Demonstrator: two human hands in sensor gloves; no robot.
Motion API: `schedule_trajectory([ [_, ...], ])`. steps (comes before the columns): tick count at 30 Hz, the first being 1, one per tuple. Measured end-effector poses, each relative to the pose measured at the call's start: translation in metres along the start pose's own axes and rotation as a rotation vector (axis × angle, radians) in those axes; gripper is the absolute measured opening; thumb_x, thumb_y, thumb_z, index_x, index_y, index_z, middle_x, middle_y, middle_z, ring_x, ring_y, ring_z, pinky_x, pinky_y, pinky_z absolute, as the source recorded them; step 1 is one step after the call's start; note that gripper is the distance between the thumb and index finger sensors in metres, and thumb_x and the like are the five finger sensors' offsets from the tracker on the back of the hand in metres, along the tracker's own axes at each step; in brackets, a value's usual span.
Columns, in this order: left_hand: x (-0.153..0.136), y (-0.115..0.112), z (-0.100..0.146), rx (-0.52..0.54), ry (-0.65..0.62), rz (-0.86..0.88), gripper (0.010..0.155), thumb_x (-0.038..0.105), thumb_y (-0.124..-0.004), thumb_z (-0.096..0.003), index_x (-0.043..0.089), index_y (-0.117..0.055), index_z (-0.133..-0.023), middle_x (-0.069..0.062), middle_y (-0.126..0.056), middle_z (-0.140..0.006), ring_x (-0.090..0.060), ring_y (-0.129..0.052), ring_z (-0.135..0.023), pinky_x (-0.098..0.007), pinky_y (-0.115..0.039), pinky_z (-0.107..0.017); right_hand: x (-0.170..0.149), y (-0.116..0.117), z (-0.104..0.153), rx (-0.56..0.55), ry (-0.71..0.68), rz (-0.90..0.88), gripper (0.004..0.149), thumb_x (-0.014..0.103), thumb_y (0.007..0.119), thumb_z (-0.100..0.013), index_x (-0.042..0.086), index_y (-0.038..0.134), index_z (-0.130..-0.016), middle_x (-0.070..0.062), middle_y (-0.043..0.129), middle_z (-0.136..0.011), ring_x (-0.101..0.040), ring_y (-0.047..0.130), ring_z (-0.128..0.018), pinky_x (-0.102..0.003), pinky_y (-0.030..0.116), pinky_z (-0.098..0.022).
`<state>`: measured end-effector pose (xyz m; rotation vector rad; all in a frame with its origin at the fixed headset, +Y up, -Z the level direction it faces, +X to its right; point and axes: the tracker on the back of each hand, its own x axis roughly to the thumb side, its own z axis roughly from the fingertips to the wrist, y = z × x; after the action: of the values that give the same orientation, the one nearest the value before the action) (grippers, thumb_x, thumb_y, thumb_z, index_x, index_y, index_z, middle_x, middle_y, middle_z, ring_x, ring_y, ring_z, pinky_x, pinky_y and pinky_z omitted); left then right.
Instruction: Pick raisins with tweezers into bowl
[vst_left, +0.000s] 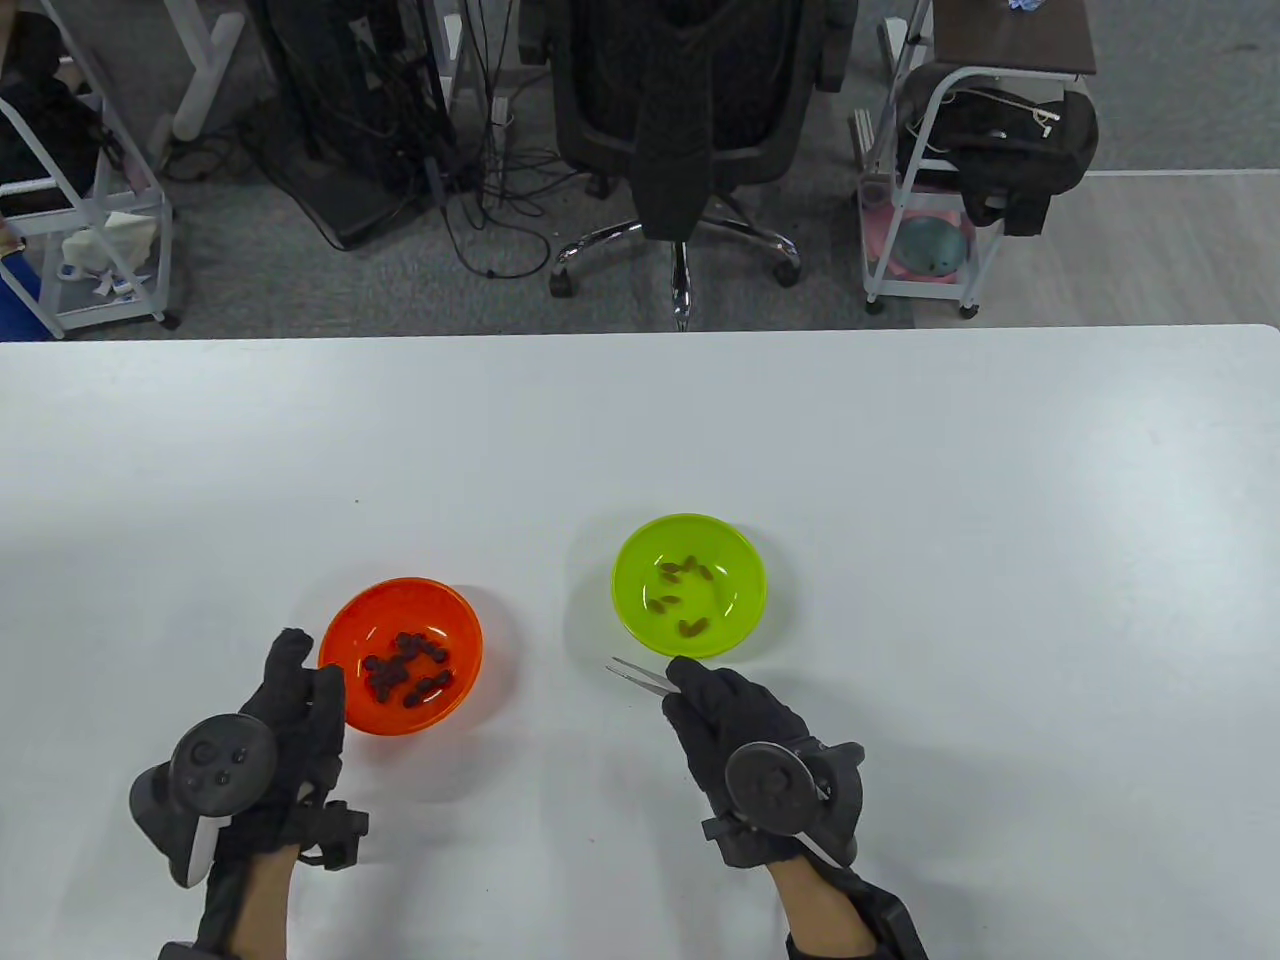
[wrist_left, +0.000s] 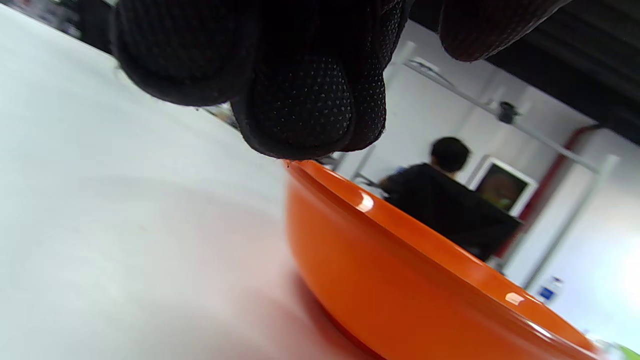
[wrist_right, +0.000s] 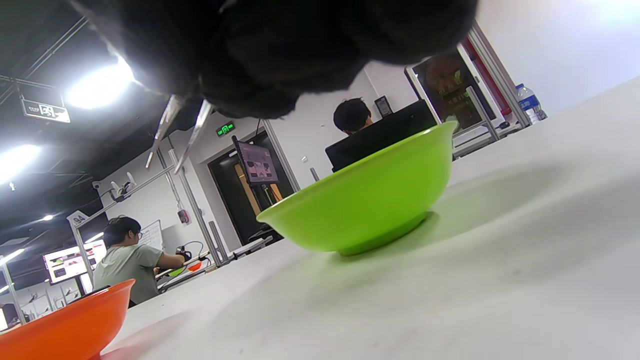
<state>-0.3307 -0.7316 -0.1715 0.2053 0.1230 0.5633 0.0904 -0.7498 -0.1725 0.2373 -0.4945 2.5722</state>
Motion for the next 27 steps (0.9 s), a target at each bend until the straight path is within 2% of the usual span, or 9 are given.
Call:
schedule_trajectory([
  [9,0.025,-0.016,0.011,-0.089,-0.153,0.046,0.064,0.054,-0.064,-0.0594,0.015,-0.06,-0.11,-0.004,-0.095,-0.082,-0.022,-0.105,-0.051,-0.036,-0.091,-0.034,-0.028,-0.024,-0.005,-0.089,0.093,0.036,0.041,0.049,0.077,-0.053,0.032,0.083,-0.09,0.01,0.093,-0.071,-0.003,0.095,-0.041,-0.023,0.086,-0.03],
  [14,0.024,-0.019,0.009,-0.121,-0.156,0.055,0.064,0.054,-0.064,-0.0594,0.015,-0.06,-0.11,-0.004,-0.095,-0.082,-0.022,-0.104,-0.051,-0.036,-0.091,-0.035,-0.051,-0.034,-0.008,-0.114,0.183,0.08,0.041,0.048,0.077,-0.054,0.032,0.083,-0.091,0.009,0.093,-0.073,-0.005,0.095,-0.042,-0.024,0.086,-0.031],
  [23,0.021,-0.017,0.009,-0.098,-0.162,0.068,0.064,0.054,-0.064,-0.0594,0.015,-0.059,-0.11,-0.003,-0.095,-0.082,-0.022,-0.105,-0.051,-0.036,-0.091,-0.035,-0.095,-0.047,-0.013,-0.143,0.374,0.232,0.041,0.046,0.08,-0.053,0.032,0.083,-0.091,0.007,0.093,-0.074,-0.007,0.096,-0.044,-0.025,0.085,-0.032],
  [27,0.021,-0.016,0.01,-0.091,-0.164,0.072,0.064,0.054,-0.064,-0.0594,0.015,-0.059,-0.111,-0.003,-0.095,-0.082,-0.022,-0.105,-0.051,-0.036,-0.091,-0.035,-0.111,-0.05,-0.015,-0.113,0.457,0.293,0.041,0.044,0.082,-0.052,0.031,0.084,-0.091,0.006,0.093,-0.075,-0.009,0.096,-0.045,-0.027,0.085,-0.032],
])
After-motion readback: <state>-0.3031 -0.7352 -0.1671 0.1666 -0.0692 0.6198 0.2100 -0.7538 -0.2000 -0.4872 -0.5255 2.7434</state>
